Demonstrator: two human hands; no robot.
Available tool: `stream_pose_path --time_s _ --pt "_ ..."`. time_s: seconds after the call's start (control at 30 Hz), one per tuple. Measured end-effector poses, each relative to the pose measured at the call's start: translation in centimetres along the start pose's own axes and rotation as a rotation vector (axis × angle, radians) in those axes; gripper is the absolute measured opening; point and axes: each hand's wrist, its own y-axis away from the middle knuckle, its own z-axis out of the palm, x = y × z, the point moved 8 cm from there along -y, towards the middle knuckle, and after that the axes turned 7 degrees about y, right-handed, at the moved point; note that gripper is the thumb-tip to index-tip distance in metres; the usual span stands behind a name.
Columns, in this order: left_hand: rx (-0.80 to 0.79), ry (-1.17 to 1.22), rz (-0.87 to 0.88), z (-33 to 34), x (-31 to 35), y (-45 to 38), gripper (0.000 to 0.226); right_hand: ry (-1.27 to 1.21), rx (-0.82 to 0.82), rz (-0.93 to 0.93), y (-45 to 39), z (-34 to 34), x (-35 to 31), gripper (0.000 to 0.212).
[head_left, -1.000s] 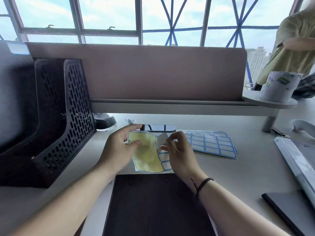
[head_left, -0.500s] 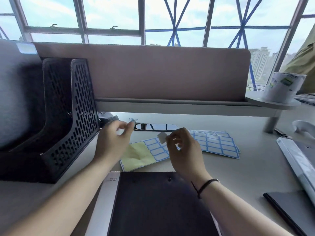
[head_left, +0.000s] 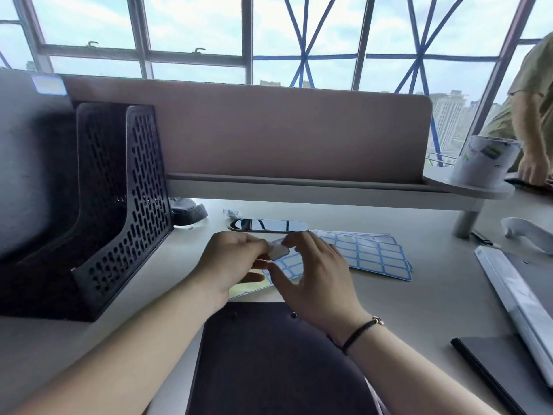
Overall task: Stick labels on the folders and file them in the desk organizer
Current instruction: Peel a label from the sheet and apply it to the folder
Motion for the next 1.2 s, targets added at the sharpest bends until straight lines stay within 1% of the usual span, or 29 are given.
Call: stream_pose_path --time_s 0.07,0.1,0.17,0.23,0.27,0.33,0.4,0.53,0.6,0.7,0.8,0.93,1.1,1.2 --pt "0.006 -0.047 0.048 -0.1 0.5 -0.1 0.013 -0.052 -0.078 0.028 -0.2 0.1 0.5 0.039" --pt "0.0 -0.08 0.077 -0.1 0.7 -0.1 0.013 -0.114 -0.113 0.082 -0.3 -0.1 1.0 0.041" --pt "-0.028 -0.175 0.135 0.2 1.4 0.1 0.013 -0.335 -0.142 0.292 -1.0 -0.4 2.6 0.037" --pt "-0.061 -0.268 0.183 0.6 1.9 0.4 0.011 -0.594 -0.17 0.534 -1.4 -0.4 4.2 0.026" --pt "-0.078 -0.298 0.195 0.8 2.1 0.5 0.011 -0.65 -0.209 0.602 -1.4 -0.3 4.7 0.021" --pt "-0.121 -0.349 0.2 1.3 2.1 0.9 0.011 -0.663 -0.298 0.639 -1.2 -0.7 5.3 0.017" --pt "-0.177 -0.401 0.192 2.1 1.9 1.4 0.012 -0.694 -0.338 0.664 -0.5 -1.8 6.0 0.016" --pt "-0.28 -0.419 0.165 4.2 1.7 2.8 0.014 -0.889 -0.424 0.78 2.2 -2.5 6.7 0.023" --pt "-0.306 -0.41 0.132 5.0 1.3 3.3 0.015 -0.974 -0.437 0.836 3.7 -2.2 6.8 0.025" --pt "-0.302 -0.431 0.093 5.5 0.4 3.8 0.015 -1.049 -0.462 0.873 5.0 -1.9 6.8 0.026" --pt "-0.314 -0.481 0.08 5.7 -0.5 4.1 0.016 -1.056 -0.459 0.876 5.6 -1.5 7.3 0.026" --pt "-0.326 -0.495 0.072 5.7 -1.1 3.9 0.015 -1.013 -0.474 0.876 6.2 -1.1 8.2 0.029" --pt "-0.33 -0.534 0.041 5.5 -2.2 3.6 0.014 -0.902 -0.532 0.768 6.3 -0.7 8.5 0.024" --pt "-0.351 -0.555 0.038 5.6 -2.6 3.6 0.012 -0.819 -0.552 0.742 6.2 -0.3 8.7 0.026"
